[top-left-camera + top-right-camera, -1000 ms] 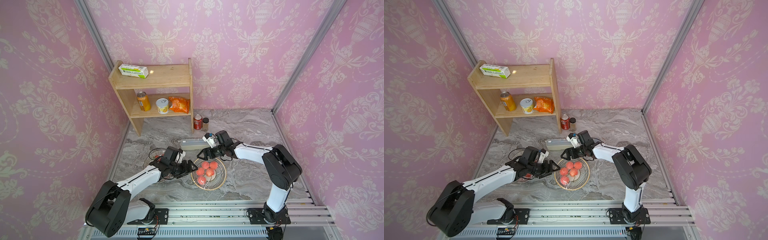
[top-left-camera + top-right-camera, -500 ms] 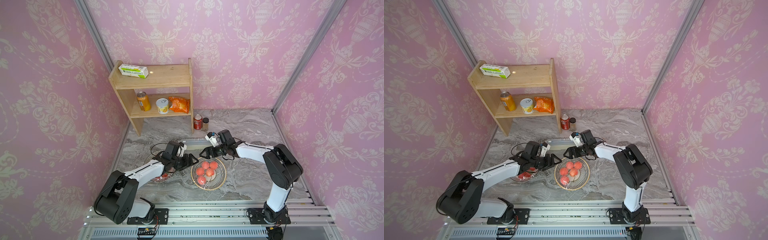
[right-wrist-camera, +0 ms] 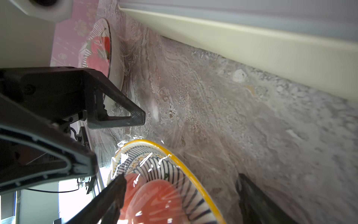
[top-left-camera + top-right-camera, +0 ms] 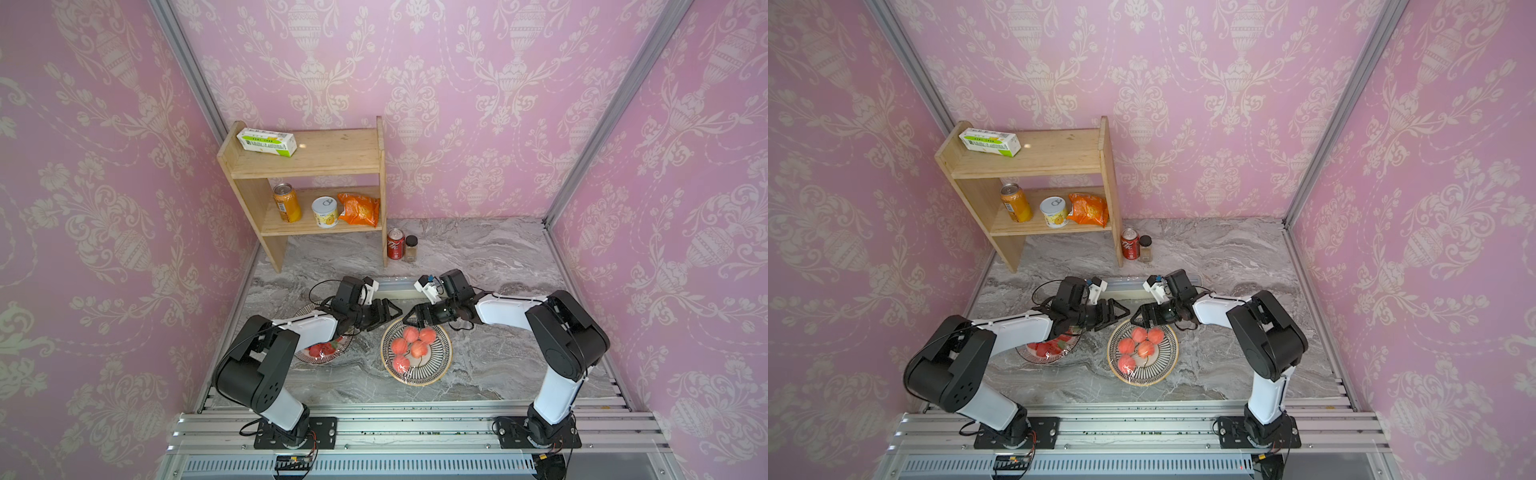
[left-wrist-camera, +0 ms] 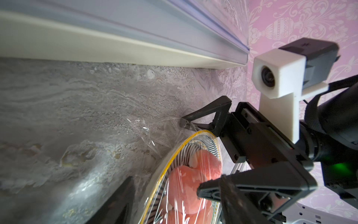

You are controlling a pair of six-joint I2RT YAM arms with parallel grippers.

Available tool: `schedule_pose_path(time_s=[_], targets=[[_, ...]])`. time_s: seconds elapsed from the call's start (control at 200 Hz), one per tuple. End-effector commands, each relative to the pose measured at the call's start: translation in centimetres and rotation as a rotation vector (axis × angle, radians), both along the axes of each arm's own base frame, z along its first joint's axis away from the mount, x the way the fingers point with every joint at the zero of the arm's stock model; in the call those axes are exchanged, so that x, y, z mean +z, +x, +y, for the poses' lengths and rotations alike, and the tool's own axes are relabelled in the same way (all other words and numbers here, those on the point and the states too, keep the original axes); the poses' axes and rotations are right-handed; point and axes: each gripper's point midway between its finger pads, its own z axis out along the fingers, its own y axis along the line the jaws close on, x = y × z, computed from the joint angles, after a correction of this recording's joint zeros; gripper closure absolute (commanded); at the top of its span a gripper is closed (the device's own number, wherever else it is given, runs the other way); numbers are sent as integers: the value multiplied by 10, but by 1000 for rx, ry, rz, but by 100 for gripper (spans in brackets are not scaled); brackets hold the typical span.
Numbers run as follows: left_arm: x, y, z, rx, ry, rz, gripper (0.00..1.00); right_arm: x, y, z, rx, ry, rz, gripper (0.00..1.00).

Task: Wrap the plate with plastic wrap
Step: Adjust the plate at the center of the board, then reset both arms

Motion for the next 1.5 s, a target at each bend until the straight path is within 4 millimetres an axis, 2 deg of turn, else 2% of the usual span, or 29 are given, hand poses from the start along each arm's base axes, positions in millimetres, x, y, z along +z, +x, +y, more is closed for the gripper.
schedule_pose_path(time_s=[0.0,0.12,0.235,0.39,0.46,0.475,0.545,0.625,0.701,0.781,0.876,0.926,0.946,0.981,1.051,1.131,1.231,1.311,1.401,1.496], targets=[[1,-3,-11,-29,-40,8,30,24,9,-16,-71,-1,-56,9],[-7,-12,-14,-39,-51,35,30,43,15,-43,-156,-49,-116,8],[-12,-17,-14,-39,-49,52,30,60,18,-80,-259,-144,-167,8],[-8,-14,-6,-55,21,20,30,84,19,-147,-439,-319,-221,7],[0,-7,8,-58,109,-22,27,93,17,-179,-523,-385,-238,6],[10,1,9,-52,120,-53,26,94,17,-186,-539,-397,-239,6],[29,15,31,-17,201,-124,23,98,12,-218,-619,-465,-248,4],[52,30,69,61,302,-213,18,98,7,-254,-718,-525,-256,1],[74,44,114,184,404,-305,10,98,5,-288,-836,-587,-301,0],[97,58,174,359,541,-407,1,92,8,-316,-936,-620,-364,0],[115,68,238,546,682,-511,1,77,23,-322,-947,-615,-469,0],[126,73,264,636,732,-576,1,68,33,-321,-949,-601,-498,0],[115,70,274,661,756,-563,1,65,37,-321,-950,-595,-505,0],[115,71,290,710,789,-580,1,62,44,-320,-953,-583,-519,0],[111,74,309,733,843,-621,1,57,57,-317,-958,-551,-564,0],[101,78,320,729,903,-682,1,56,68,-316,-965,-528,-638,0],[80,81,333,775,891,-688,1,62,77,-312,-941,-512,-710,0],[59,83,337,771,880,-670,1,51,80,-305,-897,-497,-713,0],[64,87,337,761,876,-699,1,38,82,-290,-829,-491,-743,0],[65,95,327,705,838,-740,1,39,83,-289,-823,-486,-750,0]])
